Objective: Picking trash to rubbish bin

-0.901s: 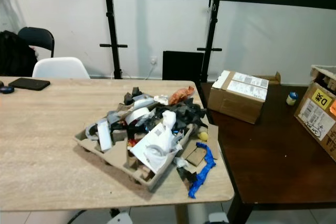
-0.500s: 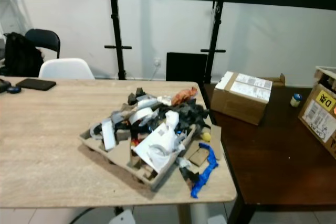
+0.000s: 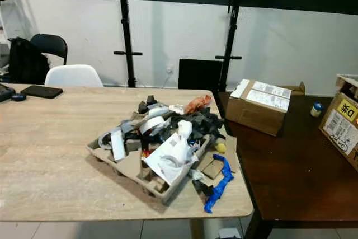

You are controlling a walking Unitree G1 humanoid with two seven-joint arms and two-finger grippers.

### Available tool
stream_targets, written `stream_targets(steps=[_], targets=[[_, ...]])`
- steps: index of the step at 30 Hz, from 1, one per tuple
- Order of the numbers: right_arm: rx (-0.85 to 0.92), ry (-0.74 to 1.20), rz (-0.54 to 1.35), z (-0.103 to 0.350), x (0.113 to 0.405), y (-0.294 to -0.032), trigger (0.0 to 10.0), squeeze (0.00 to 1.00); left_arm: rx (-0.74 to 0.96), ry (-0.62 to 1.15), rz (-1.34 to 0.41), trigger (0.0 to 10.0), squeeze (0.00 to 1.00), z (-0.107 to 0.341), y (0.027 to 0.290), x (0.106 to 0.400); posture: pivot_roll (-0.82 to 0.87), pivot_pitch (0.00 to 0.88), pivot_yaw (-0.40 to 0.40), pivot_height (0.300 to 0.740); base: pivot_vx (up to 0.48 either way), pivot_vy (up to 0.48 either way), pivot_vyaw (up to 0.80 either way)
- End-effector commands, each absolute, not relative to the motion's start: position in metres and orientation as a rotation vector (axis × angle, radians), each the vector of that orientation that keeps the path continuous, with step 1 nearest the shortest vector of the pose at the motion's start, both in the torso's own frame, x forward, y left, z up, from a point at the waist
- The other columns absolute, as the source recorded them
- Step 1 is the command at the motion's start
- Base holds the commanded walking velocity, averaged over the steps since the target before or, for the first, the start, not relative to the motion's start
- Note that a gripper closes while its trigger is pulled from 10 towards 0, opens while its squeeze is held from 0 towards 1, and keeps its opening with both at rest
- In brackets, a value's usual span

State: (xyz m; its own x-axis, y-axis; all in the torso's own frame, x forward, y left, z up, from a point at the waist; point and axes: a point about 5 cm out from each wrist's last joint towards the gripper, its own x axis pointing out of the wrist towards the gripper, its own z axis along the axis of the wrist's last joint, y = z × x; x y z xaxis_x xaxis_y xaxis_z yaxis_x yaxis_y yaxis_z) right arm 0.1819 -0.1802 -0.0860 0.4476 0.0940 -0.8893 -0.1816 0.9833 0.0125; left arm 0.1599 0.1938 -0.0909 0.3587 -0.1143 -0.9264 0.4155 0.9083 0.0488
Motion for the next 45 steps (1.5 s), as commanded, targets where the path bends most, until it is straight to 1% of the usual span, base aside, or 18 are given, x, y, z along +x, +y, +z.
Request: stream_targets(steps=[1,3,5,9,10,12,15,17,22,24,27,29,33,37,45], targets=[[-0.075,1.068,0.175,-0.083,0.188,-0.179,10.0,0.0,0.292,1.112,-0.382,10.0,0.0,-0.089,0.186,0.165,0.1,0.0,-0.065,0.74,0.0,0.0,0.0],[-0.074,1.066,0.177,-0.083,0.188,-0.178,10.0,0.0,0.278,1.1,-0.378,10.0,0.0,-0.088,0.184,0.167,0.11,0.0,-0.066,0.74,0.0,0.0,0.0],[-0.078,1.077,0.179,-0.083,0.189,-0.177,10.0,0.0,0.229,1.096,-0.312,10.0,0.0,-0.087,0.185,0.171,0.11,0.0,-0.072,0.74,0.0,0.0,0.0],[-0.07,1.091,0.17,-0.083,0.188,-0.177,10.0,0.0,0.182,1.089,-0.25,10.0,0.0,-0.086,0.185,0.174,0.11,0.0,-0.074,0.74,0.0,0.0,0.0],[-0.056,1.096,0.154,-0.084,0.188,-0.178,10.0,0.0,0.141,1.074,-0.209,10.0,0.0,-0.085,0.184,0.178,0.11,0.0,-0.075,0.74,0.0,0.0,0.0],[-0.042,1.099,0.139,-0.084,0.187,-0.178,10.0,0.0,0.126,1.062,-0.197,10.0,0.0,-0.084,0.183,0.18,0.11,0.0,-0.075,0.74,0.0,0.0,0.0],[0.013,1.118,0.074,-0.086,0.182,-0.181,10.0,0.0,0.17,1.046,-0.194,10.0,0.0,-0.084,0.185,0.18,0.1,0.0,-0.072,0.74,0.0,0.0,0.0],[0.025,1.131,0.066,-0.088,0.179,-0.18,10.0,0.0,0.187,1.034,-0.185,10.0,0.0,-0.084,0.186,0.178,0.1,0.0,-0.071,0.74,0.0,0.0,0.0],[0.023,1.192,0.081,-0.095,0.164,-0.177,10.0,0.0,0.137,0.993,-0.125,10.0,0.0,-0.083,0.19,0.179,0.1,0.0,-0.065,0.74,0.0,0.0,0.0],[0.023,1.202,0.083,-0.096,0.162,-0.177,10.0,0.0,0.13,0.99,-0.118,10.0,0.0,-0.083,0.191,0.179,0.1,0.0,-0.065,0.74,0.0,0.0,0.0],[0.069,1.292,0.062,-0.101,0.148,-0.175,10.0,0.0,0.145,1.022,-0.115,10.0,0.0,-0.084,0.193,0.176,0.1,0.0,-0.057,0.74,0.0,0.0,0.0],[0.068,1.326,0.066,-0.102,0.143,-0.175,10.0,0.0,0.148,1.026,-0.118,10.0,0.0,-0.085,0.193,0.175,0.1,0.0,-0.056,0.74,0.0,0.0,0.0],[0.077,1.277,0.042,-0.101,0.146,-0.177,10.0,0.0,0.138,1.007,-0.125,10.0,0.0,-0.083,0.19,0.178,0.1,0.0,-0.055,0.74,0.0,0.0,0.0],[0.076,1.273,0.042,-0.101,0.147,-0.178,10.0,0.0,0.118,1.001,-0.124,10.0,0.0,-0.083,0.189,0.18,0.1,0.0,-0.055,0.74,0.0,0.0,0.0],[0.072,1.266,0.038,-0.099,0.151,-0.181,10.0,0.0,0.135,0.997,-0.15,10.0,0.0,-0.081,0.186,0.184,0.1,0.0,-0.051,0.74,0.0,0.0,0.0]])
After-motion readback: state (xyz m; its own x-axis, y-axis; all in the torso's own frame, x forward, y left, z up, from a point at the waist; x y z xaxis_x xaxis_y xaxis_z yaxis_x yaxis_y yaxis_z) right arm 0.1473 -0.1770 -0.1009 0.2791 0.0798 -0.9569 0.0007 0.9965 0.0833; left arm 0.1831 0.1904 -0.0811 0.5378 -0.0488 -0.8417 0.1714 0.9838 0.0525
